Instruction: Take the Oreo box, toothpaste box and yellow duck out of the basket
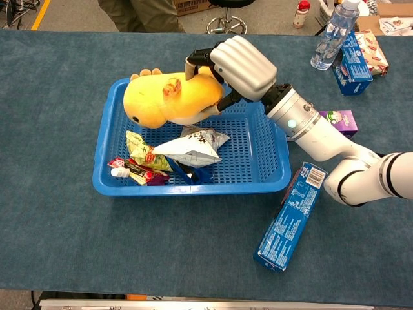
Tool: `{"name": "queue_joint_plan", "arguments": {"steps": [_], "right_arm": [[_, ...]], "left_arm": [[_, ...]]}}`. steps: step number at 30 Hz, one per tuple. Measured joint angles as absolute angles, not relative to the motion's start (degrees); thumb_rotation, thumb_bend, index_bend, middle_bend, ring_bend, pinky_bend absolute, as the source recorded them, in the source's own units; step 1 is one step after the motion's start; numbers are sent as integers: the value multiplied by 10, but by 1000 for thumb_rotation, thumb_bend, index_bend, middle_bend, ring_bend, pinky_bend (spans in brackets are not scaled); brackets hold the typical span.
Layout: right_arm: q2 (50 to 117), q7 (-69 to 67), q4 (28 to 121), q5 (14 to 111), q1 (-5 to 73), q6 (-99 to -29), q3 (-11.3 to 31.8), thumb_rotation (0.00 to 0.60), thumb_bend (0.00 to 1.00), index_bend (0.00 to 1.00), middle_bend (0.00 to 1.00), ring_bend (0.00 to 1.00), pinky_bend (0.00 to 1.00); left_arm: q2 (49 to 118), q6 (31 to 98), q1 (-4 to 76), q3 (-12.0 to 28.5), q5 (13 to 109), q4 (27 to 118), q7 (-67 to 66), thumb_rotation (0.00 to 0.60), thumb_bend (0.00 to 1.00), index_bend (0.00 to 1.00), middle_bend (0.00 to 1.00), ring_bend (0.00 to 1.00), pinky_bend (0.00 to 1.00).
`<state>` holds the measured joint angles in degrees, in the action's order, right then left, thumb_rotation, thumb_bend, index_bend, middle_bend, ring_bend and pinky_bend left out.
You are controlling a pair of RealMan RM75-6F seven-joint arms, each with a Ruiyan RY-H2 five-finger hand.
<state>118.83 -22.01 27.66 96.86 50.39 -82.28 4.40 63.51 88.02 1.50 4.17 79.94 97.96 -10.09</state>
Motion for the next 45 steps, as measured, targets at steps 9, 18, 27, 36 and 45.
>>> {"name": "queue_joint_plan", "arguments": {"steps": [9, 18, 27, 36, 45], "right_arm": [[1163, -205, 321, 970, 512, -854, 52, 600, 0, 674, 715, 730, 538], [1102, -155, 414, 984, 519, -885, 58, 600, 0, 681, 717, 734, 538], [1008, -79, 547, 1005, 516, -903, 62, 600, 0, 689, 723, 738, 538], [879, 44, 723, 1028, 502, -887, 58, 600, 0, 703, 732, 748, 539], [725, 228, 929, 1029, 477, -803, 46, 600, 0, 728, 750, 762, 559]], "left_arm": [[635, 882, 14, 43, 798, 979, -100, 600, 358, 313, 308, 286, 507], [635, 882, 14, 44, 796, 978, -102, 600, 358, 313, 309, 286, 507], [636, 881, 14, 46, 791, 976, -102, 600, 358, 313, 308, 286, 507], [638, 878, 15, 46, 787, 972, -106, 600, 358, 313, 308, 286, 507], [641, 876, 16, 46, 785, 970, -110, 600, 358, 313, 308, 286, 507]]}}
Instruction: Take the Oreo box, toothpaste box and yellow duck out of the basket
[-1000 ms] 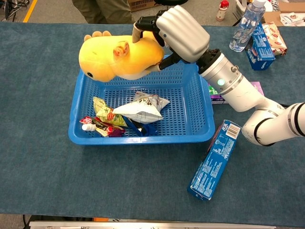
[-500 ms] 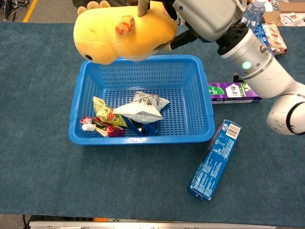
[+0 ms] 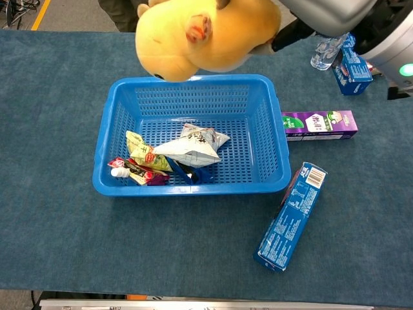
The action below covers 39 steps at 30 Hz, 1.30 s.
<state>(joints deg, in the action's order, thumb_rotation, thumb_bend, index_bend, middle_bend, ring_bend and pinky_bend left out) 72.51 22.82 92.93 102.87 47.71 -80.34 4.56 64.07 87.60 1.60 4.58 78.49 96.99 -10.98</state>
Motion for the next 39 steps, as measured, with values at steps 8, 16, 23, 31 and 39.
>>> {"name": "queue_joint_plan", "arguments": {"steps": [8, 16, 23, 31, 39], "right_arm": [[622, 378, 1052, 1015, 441, -730, 29, 600, 0, 729, 750, 763, 559], [556, 495, 1136, 989, 401, -711, 31, 600, 0, 739, 753, 765, 559], [517, 605, 1203, 951, 372, -696, 37, 600, 0, 779, 782, 788, 559], [482, 781, 1303, 822, 340, -690, 37, 600, 0, 806, 803, 802, 559], [468, 869, 1345, 685, 326, -705, 32, 600, 0, 441, 676, 778, 559]], "left_arm": [[641, 875, 16, 46, 783, 968, -109, 600, 358, 313, 308, 286, 507], [643, 873, 17, 46, 781, 968, -113, 600, 358, 313, 308, 286, 507], [643, 872, 17, 46, 780, 968, -114, 600, 358, 313, 309, 286, 507], [643, 873, 17, 45, 780, 968, -114, 600, 358, 313, 308, 286, 507], [643, 871, 17, 45, 779, 967, -114, 600, 358, 313, 308, 286, 507]]}}
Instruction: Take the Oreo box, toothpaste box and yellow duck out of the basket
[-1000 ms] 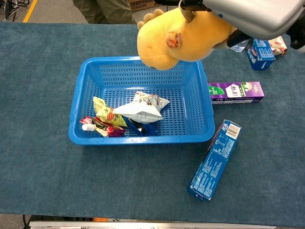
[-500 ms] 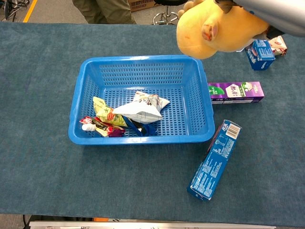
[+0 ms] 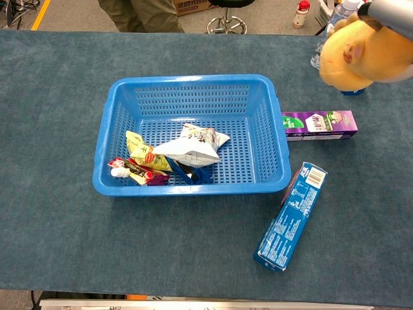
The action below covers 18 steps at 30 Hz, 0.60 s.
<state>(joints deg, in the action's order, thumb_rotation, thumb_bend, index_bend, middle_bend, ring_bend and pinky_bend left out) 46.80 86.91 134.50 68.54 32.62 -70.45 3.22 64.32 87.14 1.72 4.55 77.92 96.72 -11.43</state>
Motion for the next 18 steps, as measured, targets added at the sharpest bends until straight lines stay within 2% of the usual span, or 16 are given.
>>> {"name": "queue_joint_plan", "arguments": {"steps": [2, 3, 5, 6, 8, 11, 14, 18], "right_arm": [[467, 875, 1347, 661, 326, -709, 31, 600, 0, 249, 533, 718, 558], [467, 876, 1348, 651, 326, -711, 31, 600, 0, 193, 481, 687, 558], [467, 875, 1349, 633, 329, -713, 30, 600, 0, 48, 318, 555, 559], [466, 872, 1349, 629, 331, -713, 30, 600, 0, 19, 256, 497, 559], [466, 862, 1350, 627, 334, -711, 29, 600, 0, 0, 141, 380, 559], [464, 845, 1350, 630, 337, -707, 26, 600, 0, 0, 37, 266, 559], [461, 829, 1350, 634, 339, -702, 23, 600, 0, 0, 3, 211, 558], [455, 812, 1350, 638, 341, -698, 19, 600, 0, 0, 0, 189, 543]], "left_arm": [[644, 871, 18, 46, 779, 968, -116, 600, 358, 313, 308, 286, 507], [643, 871, 18, 45, 779, 967, -115, 600, 358, 313, 308, 286, 507], [643, 871, 17, 45, 779, 967, -115, 600, 358, 313, 308, 286, 507], [644, 871, 17, 45, 779, 967, -115, 600, 358, 313, 308, 286, 507], [643, 870, 18, 45, 779, 968, -115, 600, 358, 313, 308, 286, 507], [643, 871, 17, 45, 779, 968, -115, 600, 358, 313, 308, 286, 507], [643, 871, 18, 45, 780, 968, -114, 600, 358, 313, 308, 286, 507], [643, 870, 18, 45, 780, 968, -113, 600, 358, 313, 308, 286, 507]]}}
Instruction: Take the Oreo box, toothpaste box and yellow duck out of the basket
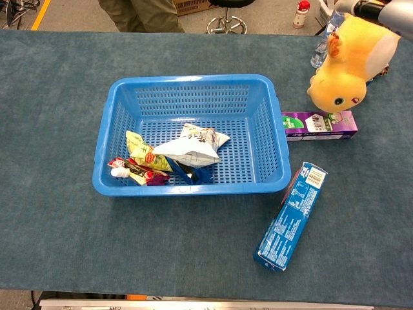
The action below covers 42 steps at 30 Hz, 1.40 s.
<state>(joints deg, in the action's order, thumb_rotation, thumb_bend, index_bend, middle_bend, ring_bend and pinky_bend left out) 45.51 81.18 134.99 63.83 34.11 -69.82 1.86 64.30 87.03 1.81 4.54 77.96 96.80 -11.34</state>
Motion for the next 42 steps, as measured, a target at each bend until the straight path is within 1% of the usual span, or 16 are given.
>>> {"name": "queue_joint_plan", "arguments": {"steps": [3, 7, 10, 14, 17, 20, 25, 28, 30, 36, 42], "right_arm": [[453, 802, 1350, 648, 341, -698, 17, 600, 0, 0, 9, 188, 522], [457, 785, 1350, 693, 335, -707, 16, 600, 0, 10, 115, 188, 497], [461, 758, 1343, 748, 326, -712, 10, 600, 0, 86, 200, 214, 487], [468, 684, 1315, 828, 310, -717, 0, 600, 0, 207, 292, 295, 487], [476, 608, 1279, 897, 296, -727, -9, 600, 0, 268, 322, 325, 487], [488, 525, 1234, 962, 279, -748, -20, 600, 0, 276, 325, 328, 487], [513, 408, 1130, 1026, 218, -825, -43, 600, 0, 286, 325, 328, 485], [520, 396, 1103, 1025, 175, -853, -52, 600, 0, 287, 325, 328, 478], [518, 403, 1104, 1012, 160, -856, -54, 600, 0, 287, 325, 328, 472], [499, 471, 1138, 955, 121, -858, -55, 600, 0, 286, 325, 329, 466], [492, 499, 1154, 929, 77, -889, -51, 600, 0, 287, 325, 333, 466]], "left_arm": [[644, 869, 19, 45, 780, 966, -112, 600, 358, 313, 308, 286, 507], [646, 866, 21, 46, 781, 963, -107, 600, 358, 313, 308, 286, 507], [647, 863, 24, 47, 783, 959, -101, 600, 358, 313, 308, 286, 507], [652, 861, 28, 49, 789, 951, -90, 600, 358, 313, 308, 286, 507], [657, 865, 31, 51, 798, 943, -80, 600, 358, 314, 308, 286, 507], [661, 869, 34, 53, 808, 941, -73, 600, 358, 315, 308, 286, 507], [660, 870, 38, 52, 818, 945, -71, 600, 358, 316, 308, 286, 507], [659, 868, 39, 52, 814, 946, -71, 600, 358, 316, 308, 286, 507], [659, 867, 39, 53, 813, 945, -71, 600, 358, 315, 308, 286, 507], [660, 869, 40, 52, 817, 945, -74, 600, 358, 316, 308, 286, 507], [659, 873, 43, 54, 823, 949, -75, 600, 358, 317, 307, 286, 507]]}}
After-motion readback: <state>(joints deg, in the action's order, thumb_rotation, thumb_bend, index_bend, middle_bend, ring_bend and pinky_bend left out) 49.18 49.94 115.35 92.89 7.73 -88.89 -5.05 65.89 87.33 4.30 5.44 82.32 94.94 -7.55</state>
